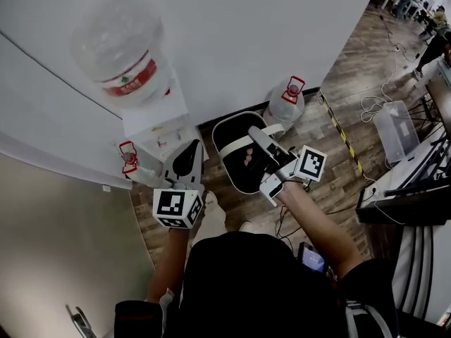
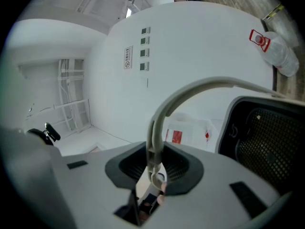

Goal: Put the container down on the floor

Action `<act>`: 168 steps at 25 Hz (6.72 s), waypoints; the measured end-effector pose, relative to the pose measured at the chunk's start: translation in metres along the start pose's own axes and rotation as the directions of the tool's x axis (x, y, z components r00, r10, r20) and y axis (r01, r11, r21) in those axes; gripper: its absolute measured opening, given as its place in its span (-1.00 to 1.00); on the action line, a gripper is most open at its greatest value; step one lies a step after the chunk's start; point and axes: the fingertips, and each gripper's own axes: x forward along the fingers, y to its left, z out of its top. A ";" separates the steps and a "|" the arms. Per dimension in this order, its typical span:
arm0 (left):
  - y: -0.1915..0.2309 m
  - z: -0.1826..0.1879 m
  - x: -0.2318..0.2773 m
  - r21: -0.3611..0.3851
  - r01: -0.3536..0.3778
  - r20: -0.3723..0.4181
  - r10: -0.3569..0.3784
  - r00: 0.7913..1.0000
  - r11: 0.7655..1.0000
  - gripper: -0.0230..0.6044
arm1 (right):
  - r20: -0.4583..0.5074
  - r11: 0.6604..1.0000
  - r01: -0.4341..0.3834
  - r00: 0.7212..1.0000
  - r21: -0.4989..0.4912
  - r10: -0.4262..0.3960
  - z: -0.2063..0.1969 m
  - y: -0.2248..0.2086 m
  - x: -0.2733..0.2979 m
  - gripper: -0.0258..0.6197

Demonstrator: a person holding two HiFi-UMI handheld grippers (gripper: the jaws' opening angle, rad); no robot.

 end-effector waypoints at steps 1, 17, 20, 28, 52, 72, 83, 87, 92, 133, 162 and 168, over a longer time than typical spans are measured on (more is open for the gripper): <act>0.003 0.000 0.003 0.003 0.003 0.004 -0.003 1.000 1.000 -0.87 | 0.004 1.000 0.000 1.000 0.000 0.000 0.001 -0.002 0.003 -0.64; 0.100 0.008 0.068 0.006 0.114 0.005 -0.114 0.993 0.993 -0.87 | 0.072 0.999 0.043 0.997 -0.029 -0.041 0.025 -0.046 0.113 -0.64; 0.118 0.005 0.078 -0.002 0.128 0.004 -0.128 0.992 0.992 -0.87 | 0.089 0.998 0.056 0.995 -0.033 -0.053 0.030 -0.056 0.130 -0.64; 0.121 0.010 0.086 0.010 0.178 -0.003 -0.178 0.984 0.984 -0.87 | 0.113 0.997 0.061 0.992 -0.056 -0.055 0.036 -0.051 0.144 -0.64; 0.100 -0.038 0.171 -0.028 0.126 -0.021 -0.126 0.992 0.992 -0.87 | 0.056 0.996 0.083 0.995 0.019 -0.084 0.083 -0.148 0.158 -0.64; 0.106 -0.171 0.209 -0.043 0.087 -0.102 -0.091 0.991 0.995 -0.87 | 0.048 0.988 0.150 0.987 0.046 -0.152 0.092 -0.284 0.127 -0.64; 0.097 -0.235 0.216 -0.062 0.085 -0.144 -0.093 0.985 0.994 -0.87 | 0.015 0.989 0.146 0.989 0.018 -0.146 0.094 -0.336 0.112 -0.64; 0.089 -0.239 0.209 -0.064 0.074 -0.164 -0.083 0.983 0.995 -0.87 | 0.006 0.990 0.142 0.990 0.024 -0.142 0.090 -0.335 0.110 -0.65; 0.105 -0.318 0.235 -0.121 0.094 -0.194 -0.116 0.974 0.988 -0.87 | 0.004 0.979 0.201 0.980 0.026 -0.201 0.087 -0.421 0.105 -0.65; 0.131 -0.507 0.282 -0.174 0.062 -0.332 -0.118 0.936 0.983 -0.87 | -0.041 0.937 0.340 0.941 0.087 -0.337 0.059 -0.640 0.084 -0.65; 0.134 -0.585 0.308 -0.168 0.111 -0.293 -0.158 0.943 0.979 -0.87 | -0.152 0.934 0.357 0.924 0.018 -0.351 0.036 -0.745 0.083 -0.65; 0.134 -0.590 0.313 -0.150 0.112 -0.294 -0.152 0.944 0.982 -0.87 | -0.152 0.931 0.364 0.921 0.005 -0.359 0.041 -0.757 0.082 -0.65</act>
